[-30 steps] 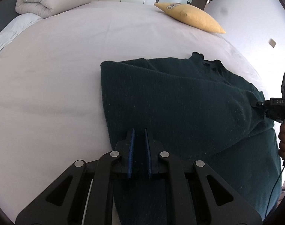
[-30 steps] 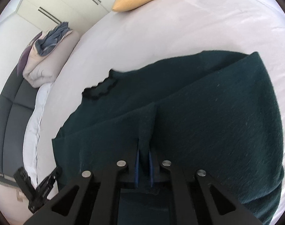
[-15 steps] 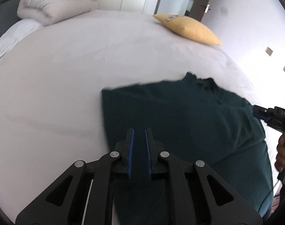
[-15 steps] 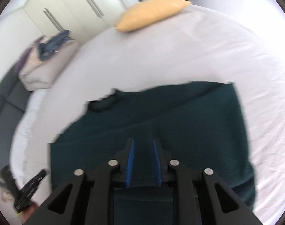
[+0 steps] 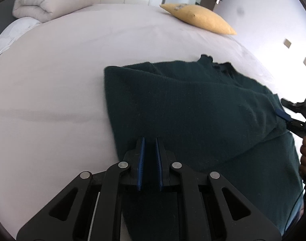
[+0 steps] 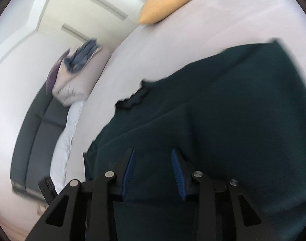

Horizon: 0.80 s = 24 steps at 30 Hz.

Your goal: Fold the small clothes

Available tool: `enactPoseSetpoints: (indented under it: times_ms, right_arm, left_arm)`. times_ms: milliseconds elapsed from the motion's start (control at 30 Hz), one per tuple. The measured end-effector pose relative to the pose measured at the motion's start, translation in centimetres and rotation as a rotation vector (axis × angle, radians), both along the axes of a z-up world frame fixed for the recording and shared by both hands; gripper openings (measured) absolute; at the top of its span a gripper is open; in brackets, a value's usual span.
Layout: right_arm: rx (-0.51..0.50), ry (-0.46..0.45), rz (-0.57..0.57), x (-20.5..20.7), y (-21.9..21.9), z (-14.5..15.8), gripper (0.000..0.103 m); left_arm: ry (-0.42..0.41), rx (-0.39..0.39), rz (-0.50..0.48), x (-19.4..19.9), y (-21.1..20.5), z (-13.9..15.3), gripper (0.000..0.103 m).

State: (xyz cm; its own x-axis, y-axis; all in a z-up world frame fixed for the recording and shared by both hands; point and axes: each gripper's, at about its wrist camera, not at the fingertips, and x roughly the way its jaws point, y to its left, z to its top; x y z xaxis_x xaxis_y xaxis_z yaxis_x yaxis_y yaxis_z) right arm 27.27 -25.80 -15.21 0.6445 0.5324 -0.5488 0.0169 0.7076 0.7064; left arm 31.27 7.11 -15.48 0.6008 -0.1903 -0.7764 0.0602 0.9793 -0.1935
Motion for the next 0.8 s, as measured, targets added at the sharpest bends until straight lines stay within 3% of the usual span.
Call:
enactPoseSetpoints:
  times_ms: [67, 167, 233, 267, 300, 400, 467, 533, 600, 633, 700, 800]
  right_arm:
    - [0.038, -0.070, 0.048, -0.8, 0.7, 1.6, 0.055]
    - [-0.048, -0.076, 0.082, -0.8, 2.9, 2.0, 0.082]
    - [-0.133, 0.019, 0.113, 0.1, 3.5, -0.4, 0.077]
    - [-0.153, 0.020, 0.106, -0.3, 3.3, -1.0, 0.057]
    - [-0.165, -0.002, 0.075, -1.5, 2.8, -0.8, 0.052]
    - [-0.135, 0.027, 0.041, -5.3, 1.5, 0.5, 0.061]
    - [-0.186, -0.052, 0.016, -9.4, 1.2, 2.4, 0.070]
    - [-0.229, -0.148, -0.004, -14.5, 0.6, 4.7, 0.081]
    - [-0.281, -0.223, -0.032, -18.8, 0.9, 6.2, 0.090]
    - [-0.318, -0.262, -0.045, -20.9, 1.1, 6.8, 0.093]
    - [-0.371, -0.308, -0.069, -24.0, 1.5, 7.6, 0.098]
    - [-0.360, -0.326, -0.081, -27.1, 1.7, 7.8, 0.103]
  left_arm:
    - [-0.029, -0.011, 0.020, -0.6, -0.2, 0.1, 0.011]
    - [0.016, -0.015, 0.024, -1.4, 0.0, -1.3, 0.011]
    - [0.008, -0.006, 0.008, -2.2, 0.0, -1.4, 0.011]
    - [0.015, -0.005, 0.002, -2.8, 0.1, -1.0, 0.011]
    - [0.023, -0.015, -0.005, -3.7, 0.3, -0.6, 0.011]
    - [0.032, -0.117, -0.023, -7.5, 1.6, 0.3, 0.011]
    - [0.025, -0.226, -0.031, -11.0, 2.8, 0.9, 0.011]
    - [0.026, -0.294, -0.034, -14.3, 3.4, 1.1, 0.025]
    - [0.026, -0.342, -0.026, -18.1, 4.0, 1.2, 0.090]
    - [0.017, -0.368, -0.015, -19.8, 4.4, 1.2, 0.095]
    - [0.024, -0.421, -0.010, -23.3, 4.9, 1.1, 0.095]
    - [0.081, -0.459, 0.006, -26.9, 4.9, 0.3, 0.095]
